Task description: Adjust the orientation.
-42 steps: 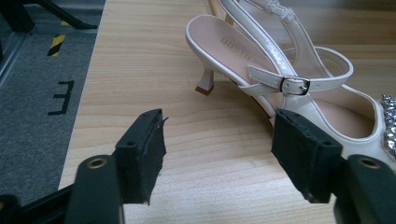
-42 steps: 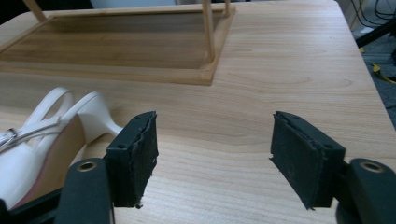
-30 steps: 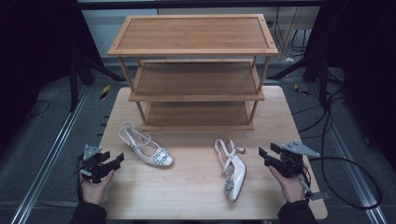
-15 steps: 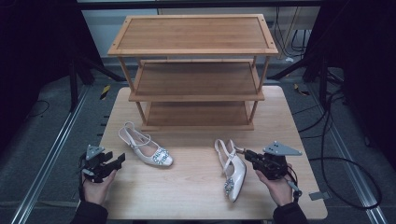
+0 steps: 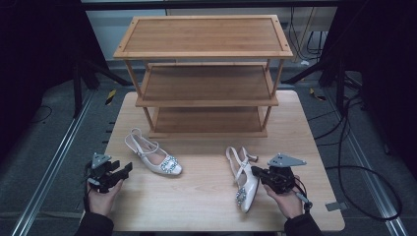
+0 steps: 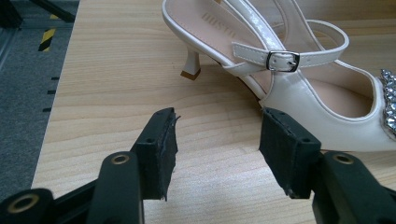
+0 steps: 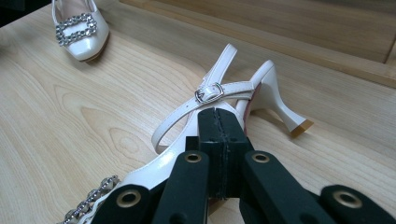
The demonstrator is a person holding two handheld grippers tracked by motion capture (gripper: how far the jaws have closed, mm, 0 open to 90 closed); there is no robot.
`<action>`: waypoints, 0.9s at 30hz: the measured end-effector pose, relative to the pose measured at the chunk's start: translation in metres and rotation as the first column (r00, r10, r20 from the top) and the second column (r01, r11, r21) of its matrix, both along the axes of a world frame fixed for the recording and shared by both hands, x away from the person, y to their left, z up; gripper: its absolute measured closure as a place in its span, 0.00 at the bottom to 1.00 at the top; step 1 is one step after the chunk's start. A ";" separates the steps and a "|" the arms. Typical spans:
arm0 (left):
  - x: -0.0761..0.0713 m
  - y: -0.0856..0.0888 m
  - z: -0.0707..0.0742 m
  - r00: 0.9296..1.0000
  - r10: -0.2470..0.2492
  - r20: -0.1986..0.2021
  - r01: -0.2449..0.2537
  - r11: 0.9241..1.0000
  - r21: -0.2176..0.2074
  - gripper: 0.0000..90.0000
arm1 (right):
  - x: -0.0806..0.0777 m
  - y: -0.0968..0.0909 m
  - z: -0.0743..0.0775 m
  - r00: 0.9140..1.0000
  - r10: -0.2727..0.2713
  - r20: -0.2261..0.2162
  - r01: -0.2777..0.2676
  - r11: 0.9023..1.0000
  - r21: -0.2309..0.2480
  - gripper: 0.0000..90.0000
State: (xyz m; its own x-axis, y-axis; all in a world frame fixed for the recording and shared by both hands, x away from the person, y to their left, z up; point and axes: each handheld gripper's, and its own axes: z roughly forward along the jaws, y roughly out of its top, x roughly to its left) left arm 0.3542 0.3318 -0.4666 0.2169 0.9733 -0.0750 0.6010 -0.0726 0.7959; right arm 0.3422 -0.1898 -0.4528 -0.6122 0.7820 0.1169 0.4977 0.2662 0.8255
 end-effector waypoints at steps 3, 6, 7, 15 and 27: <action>0.000 0.000 -0.001 1.000 -0.001 -0.006 0.001 1.000 0.000 0.50 | -0.001 -0.002 0.000 1.000 -0.006 0.000 0.006 1.000 -0.004 1.00; 0.000 0.000 -0.001 1.000 -0.001 -0.007 0.001 1.000 0.000 0.50 | -0.004 -0.005 0.000 1.000 -0.018 0.001 0.018 1.000 -0.012 1.00; 0.000 0.000 -0.001 1.000 0.000 -0.008 0.000 1.000 -0.001 0.50 | -0.006 -0.008 0.000 1.000 -0.029 0.001 0.029 0.999 -0.022 1.00; 0.000 0.001 -0.002 1.000 0.000 -0.010 0.000 1.000 0.005 0.50 | -0.016 -0.024 -0.004 0.996 -0.093 -0.013 0.092 0.993 -0.072 1.00; 0.000 0.000 -0.003 1.000 -0.003 -0.013 0.003 1.000 0.009 0.51 | -0.014 -0.041 -0.023 0.986 -0.152 -0.076 0.136 0.974 -0.182 1.00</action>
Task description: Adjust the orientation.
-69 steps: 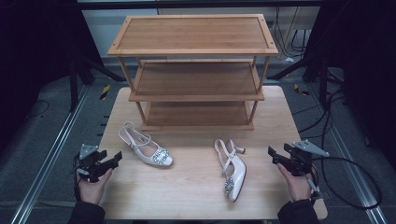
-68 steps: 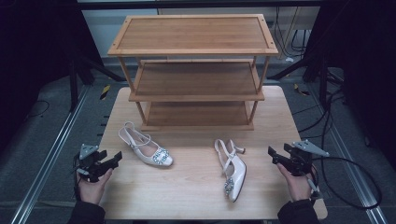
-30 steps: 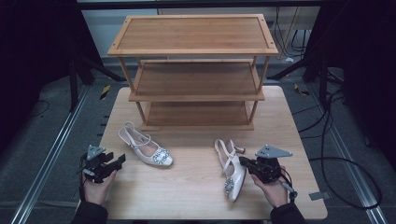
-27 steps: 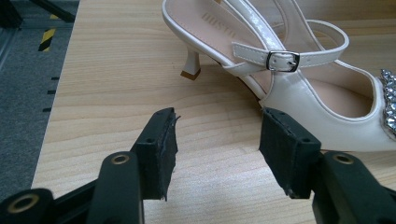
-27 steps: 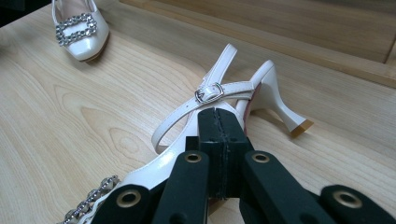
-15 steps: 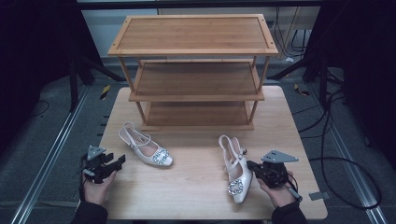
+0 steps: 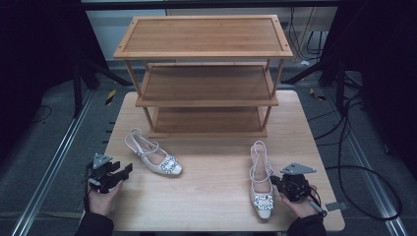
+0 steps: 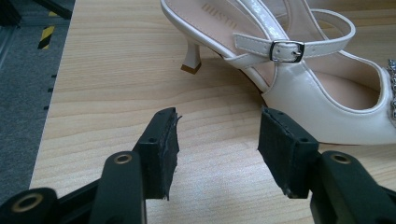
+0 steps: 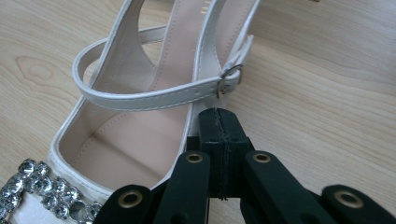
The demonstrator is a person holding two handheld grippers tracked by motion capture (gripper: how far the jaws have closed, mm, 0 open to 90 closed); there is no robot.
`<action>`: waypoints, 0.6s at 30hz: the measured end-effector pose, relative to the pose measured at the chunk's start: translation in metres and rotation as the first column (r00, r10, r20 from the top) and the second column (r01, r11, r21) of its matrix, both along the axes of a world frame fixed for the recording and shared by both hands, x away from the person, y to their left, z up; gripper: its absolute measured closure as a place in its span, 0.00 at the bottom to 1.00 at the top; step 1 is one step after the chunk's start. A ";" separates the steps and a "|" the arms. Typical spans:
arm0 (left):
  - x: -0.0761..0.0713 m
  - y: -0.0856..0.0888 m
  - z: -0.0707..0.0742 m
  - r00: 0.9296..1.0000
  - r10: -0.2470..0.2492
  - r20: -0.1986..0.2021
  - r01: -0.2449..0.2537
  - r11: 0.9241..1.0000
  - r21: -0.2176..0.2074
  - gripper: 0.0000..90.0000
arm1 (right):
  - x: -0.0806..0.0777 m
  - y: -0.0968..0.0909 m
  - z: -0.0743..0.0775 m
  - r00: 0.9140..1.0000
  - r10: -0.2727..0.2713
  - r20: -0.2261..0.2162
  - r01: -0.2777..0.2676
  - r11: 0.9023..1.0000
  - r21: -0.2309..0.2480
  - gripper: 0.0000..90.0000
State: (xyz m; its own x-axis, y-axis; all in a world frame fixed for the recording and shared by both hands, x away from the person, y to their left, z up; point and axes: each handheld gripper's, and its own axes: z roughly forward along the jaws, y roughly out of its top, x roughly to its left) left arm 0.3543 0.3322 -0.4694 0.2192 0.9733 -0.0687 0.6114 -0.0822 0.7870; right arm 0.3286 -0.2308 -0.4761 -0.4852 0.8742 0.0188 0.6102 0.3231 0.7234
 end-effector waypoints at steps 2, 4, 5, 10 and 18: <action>-0.001 0.000 0.000 1.000 -0.004 -0.001 0.004 1.000 0.007 0.52 | -0.004 -0.008 0.006 0.999 0.017 0.031 -0.018 0.999 0.043 1.00; -0.001 0.000 0.000 1.000 -0.004 -0.001 0.004 1.000 0.007 0.52 | -0.007 -0.011 0.007 0.999 0.031 0.033 -0.033 0.998 0.058 1.00; -0.001 -0.001 0.000 1.000 -0.006 0.001 0.006 1.000 0.009 0.52 | -0.011 -0.014 0.006 0.999 0.045 0.029 -0.046 0.997 0.060 1.00; -0.001 -0.002 0.000 1.000 -0.007 0.000 0.007 1.000 0.012 0.52 | -0.031 -0.015 -0.006 0.988 0.152 -0.042 -0.151 0.988 0.016 1.00; -0.001 -0.001 0.001 1.000 -0.006 0.004 0.006 1.000 0.011 0.53 | -0.034 -0.007 -0.005 0.973 0.225 -0.053 -0.226 0.974 -0.014 1.00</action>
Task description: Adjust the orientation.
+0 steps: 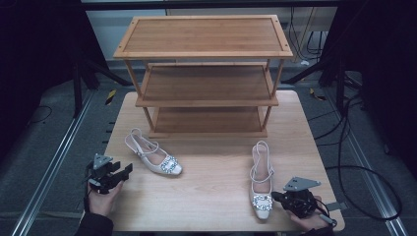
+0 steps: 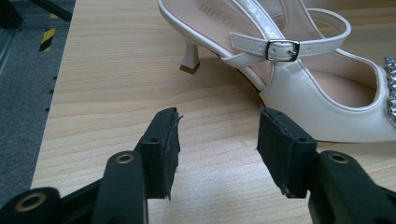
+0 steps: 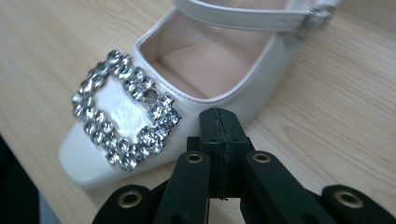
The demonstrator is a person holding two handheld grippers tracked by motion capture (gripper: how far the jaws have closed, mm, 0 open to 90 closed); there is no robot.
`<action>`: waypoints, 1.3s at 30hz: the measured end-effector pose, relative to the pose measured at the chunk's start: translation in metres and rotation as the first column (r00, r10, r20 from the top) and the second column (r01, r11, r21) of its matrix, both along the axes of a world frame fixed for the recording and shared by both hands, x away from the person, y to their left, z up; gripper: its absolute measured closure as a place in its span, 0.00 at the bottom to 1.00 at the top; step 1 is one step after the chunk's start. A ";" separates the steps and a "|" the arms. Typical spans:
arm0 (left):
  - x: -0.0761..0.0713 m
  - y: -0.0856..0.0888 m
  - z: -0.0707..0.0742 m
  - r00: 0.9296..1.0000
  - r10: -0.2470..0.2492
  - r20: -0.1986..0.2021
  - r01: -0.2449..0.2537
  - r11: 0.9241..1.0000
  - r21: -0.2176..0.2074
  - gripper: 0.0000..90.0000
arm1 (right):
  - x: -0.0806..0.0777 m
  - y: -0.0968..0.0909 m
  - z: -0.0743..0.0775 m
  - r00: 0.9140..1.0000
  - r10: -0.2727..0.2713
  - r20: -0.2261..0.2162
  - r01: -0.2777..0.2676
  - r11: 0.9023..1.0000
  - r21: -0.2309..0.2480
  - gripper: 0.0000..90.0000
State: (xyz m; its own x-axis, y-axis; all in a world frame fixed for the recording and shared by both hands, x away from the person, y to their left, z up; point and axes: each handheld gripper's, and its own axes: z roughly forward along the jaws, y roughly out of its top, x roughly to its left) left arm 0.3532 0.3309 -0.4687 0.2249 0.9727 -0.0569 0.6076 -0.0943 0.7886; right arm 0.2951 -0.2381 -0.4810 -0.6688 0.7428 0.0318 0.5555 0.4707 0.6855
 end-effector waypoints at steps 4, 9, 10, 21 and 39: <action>0.000 -0.001 0.000 1.000 -0.002 0.000 0.002 1.000 0.005 0.53 | 0.001 0.009 -0.001 0.999 0.038 -0.015 -0.038 0.999 0.021 1.00; 0.000 -0.001 0.000 1.000 0.000 0.000 0.000 1.000 0.008 0.53 | 0.006 0.023 -0.003 0.997 0.071 -0.033 -0.069 0.996 0.047 1.00; 0.000 -0.001 0.000 1.000 0.001 -0.001 -0.001 1.000 0.008 0.53 | 0.006 0.023 -0.003 0.997 0.071 -0.033 -0.069 0.996 0.047 1.00; 0.000 0.002 0.000 1.000 0.007 0.001 -0.007 1.000 0.006 0.53 | 0.021 0.094 -0.002 0.991 0.135 0.016 -0.136 0.991 0.016 1.00; 0.001 0.005 -0.001 1.000 0.012 0.001 -0.012 1.000 0.005 0.53 | 0.019 0.108 0.024 0.990 0.072 0.124 -0.087 0.989 0.123 0.91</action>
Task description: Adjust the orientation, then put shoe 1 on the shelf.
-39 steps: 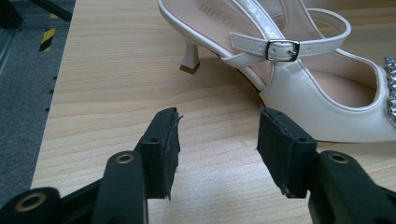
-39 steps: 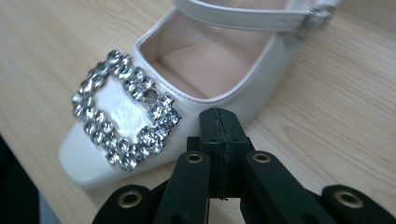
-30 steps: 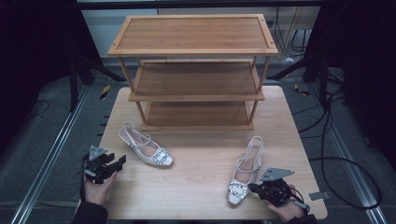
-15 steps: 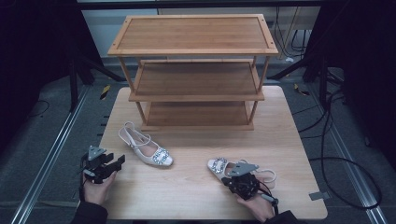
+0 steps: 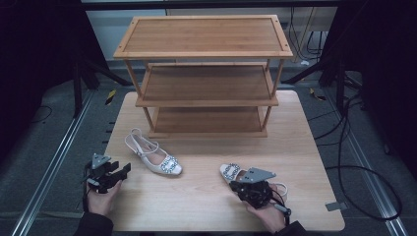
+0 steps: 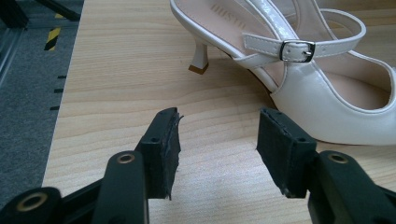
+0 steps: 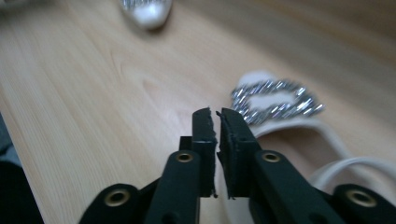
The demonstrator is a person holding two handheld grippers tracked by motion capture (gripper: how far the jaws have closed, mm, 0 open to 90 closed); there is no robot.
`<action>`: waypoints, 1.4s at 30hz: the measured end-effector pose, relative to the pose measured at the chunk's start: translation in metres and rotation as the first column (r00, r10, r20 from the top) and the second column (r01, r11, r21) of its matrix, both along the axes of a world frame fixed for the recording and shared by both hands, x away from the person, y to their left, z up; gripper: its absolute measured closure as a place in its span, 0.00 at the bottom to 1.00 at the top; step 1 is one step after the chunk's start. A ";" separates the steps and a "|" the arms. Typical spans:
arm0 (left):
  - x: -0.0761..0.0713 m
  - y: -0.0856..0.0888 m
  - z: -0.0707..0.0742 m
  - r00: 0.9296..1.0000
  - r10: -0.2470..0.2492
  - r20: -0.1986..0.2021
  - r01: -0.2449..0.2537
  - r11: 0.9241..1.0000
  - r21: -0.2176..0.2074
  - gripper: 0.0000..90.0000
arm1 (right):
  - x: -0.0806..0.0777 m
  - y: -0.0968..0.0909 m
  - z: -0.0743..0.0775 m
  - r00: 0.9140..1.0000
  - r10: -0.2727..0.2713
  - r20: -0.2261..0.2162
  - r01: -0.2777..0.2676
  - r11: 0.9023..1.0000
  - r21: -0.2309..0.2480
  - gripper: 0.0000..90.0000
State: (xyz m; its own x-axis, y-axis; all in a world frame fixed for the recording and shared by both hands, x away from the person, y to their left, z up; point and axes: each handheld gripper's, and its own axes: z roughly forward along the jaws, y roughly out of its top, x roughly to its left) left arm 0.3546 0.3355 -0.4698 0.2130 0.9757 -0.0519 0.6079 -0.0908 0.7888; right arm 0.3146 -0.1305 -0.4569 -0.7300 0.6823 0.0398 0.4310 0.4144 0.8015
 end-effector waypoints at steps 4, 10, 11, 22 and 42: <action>0.001 0.000 -0.001 1.000 -0.004 -0.001 0.004 1.000 -0.003 0.53 | 0.000 -0.021 0.019 0.997 -0.044 0.062 0.038 0.995 0.095 0.76; 0.001 0.003 -0.002 1.000 -0.001 -0.002 0.001 1.000 -0.010 0.52 | 0.004 -0.056 0.036 0.983 -0.132 0.124 0.114 0.983 0.141 0.46; 0.001 0.003 -0.002 1.000 -0.002 -0.001 0.002 1.000 -0.010 0.52 | 0.005 -0.064 0.039 0.982 -0.144 0.125 0.126 0.983 0.137 0.41; 0.001 0.003 -0.002 1.000 -0.001 -0.002 0.001 1.000 -0.007 0.51 | -0.003 -0.097 0.029 0.981 -0.136 0.139 0.124 0.988 0.089 0.15; 0.001 0.001 -0.002 1.000 -0.007 -0.002 0.007 1.000 0.005 0.51 | -0.012 -0.095 -0.010 0.999 -0.036 0.024 0.037 0.997 -0.068 0.06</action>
State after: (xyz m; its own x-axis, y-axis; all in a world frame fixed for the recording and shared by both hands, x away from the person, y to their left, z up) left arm 0.3558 0.3361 -0.4720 0.2195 0.9745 -0.0471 0.6088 -0.0991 0.7871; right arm 0.3030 -0.2259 -0.4674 -0.7047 0.7091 -0.0238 0.4291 0.4528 0.7816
